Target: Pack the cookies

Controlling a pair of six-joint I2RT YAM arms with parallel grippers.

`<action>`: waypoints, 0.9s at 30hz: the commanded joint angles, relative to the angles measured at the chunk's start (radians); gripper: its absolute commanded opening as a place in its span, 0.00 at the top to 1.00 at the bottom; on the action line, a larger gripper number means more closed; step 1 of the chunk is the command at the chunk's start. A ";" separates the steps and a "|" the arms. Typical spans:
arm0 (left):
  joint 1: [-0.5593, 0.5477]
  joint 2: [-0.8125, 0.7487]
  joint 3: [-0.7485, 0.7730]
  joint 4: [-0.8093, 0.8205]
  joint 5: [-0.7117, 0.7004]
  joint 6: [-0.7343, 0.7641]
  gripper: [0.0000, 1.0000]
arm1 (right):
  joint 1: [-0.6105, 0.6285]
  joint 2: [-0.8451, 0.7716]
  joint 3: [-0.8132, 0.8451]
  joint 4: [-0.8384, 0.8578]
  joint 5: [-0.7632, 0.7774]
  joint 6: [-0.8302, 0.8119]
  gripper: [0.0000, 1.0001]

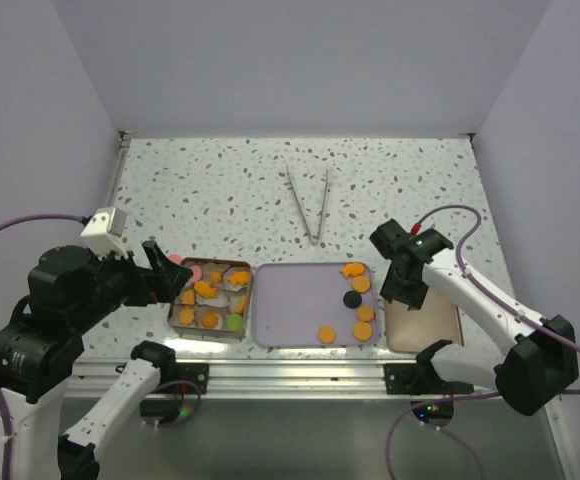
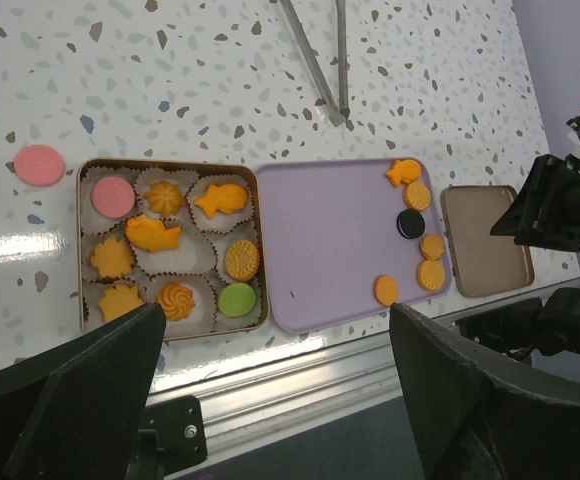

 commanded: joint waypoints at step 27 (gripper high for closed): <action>-0.004 -0.084 -0.083 -0.050 -0.070 -0.188 0.01 | -0.002 0.213 -0.227 0.401 -0.054 -0.120 0.63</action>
